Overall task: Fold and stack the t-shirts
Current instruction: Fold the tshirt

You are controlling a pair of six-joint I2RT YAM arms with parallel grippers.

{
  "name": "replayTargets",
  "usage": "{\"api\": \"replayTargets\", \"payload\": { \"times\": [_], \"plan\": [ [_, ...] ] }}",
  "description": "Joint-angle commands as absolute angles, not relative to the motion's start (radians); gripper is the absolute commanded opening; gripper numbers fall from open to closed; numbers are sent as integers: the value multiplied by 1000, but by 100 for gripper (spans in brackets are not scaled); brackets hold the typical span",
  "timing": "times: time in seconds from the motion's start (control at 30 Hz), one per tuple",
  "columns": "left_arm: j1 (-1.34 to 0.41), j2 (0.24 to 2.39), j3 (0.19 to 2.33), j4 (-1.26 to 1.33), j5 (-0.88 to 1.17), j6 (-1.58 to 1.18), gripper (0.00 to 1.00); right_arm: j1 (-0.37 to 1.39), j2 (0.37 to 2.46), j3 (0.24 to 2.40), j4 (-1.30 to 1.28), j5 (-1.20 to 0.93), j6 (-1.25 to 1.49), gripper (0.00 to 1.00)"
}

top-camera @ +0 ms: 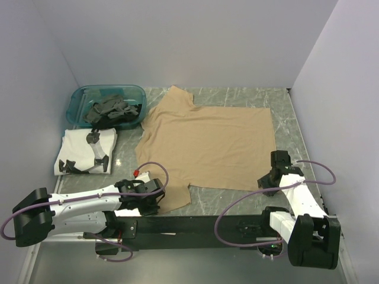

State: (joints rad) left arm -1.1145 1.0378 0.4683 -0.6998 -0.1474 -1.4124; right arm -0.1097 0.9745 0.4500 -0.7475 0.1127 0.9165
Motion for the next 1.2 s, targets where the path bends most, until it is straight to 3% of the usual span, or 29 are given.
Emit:
{"api": "replayTargets", "payload": {
  "times": [0.0, 0.03, 0.2, 0.43, 0.73, 1.17],
  "plan": [
    [-1114, 1039, 486, -735, -183, -1437, 1, -117, 1009, 443, -700, 141, 913, 38],
    [-1114, 1040, 488, -738, -183, -1439, 1, -117, 1017, 442, -696, 143, 911, 34],
    [-1111, 1040, 494, -732, -181, -1437, 1, -117, 1034, 442, -690, 135, 904, 29],
    [-1092, 1035, 534, -726, -199, -1394, 1, -117, 1014, 448, -686, 123, 882, 0],
    [-966, 1019, 641, -681, -203, -1229, 1, -117, 999, 488, -673, 78, 809, 0],
    [-813, 1158, 876, -629, -215, -1028, 1, -115, 1069, 630, -680, 25, 690, 0]
  ]
}}
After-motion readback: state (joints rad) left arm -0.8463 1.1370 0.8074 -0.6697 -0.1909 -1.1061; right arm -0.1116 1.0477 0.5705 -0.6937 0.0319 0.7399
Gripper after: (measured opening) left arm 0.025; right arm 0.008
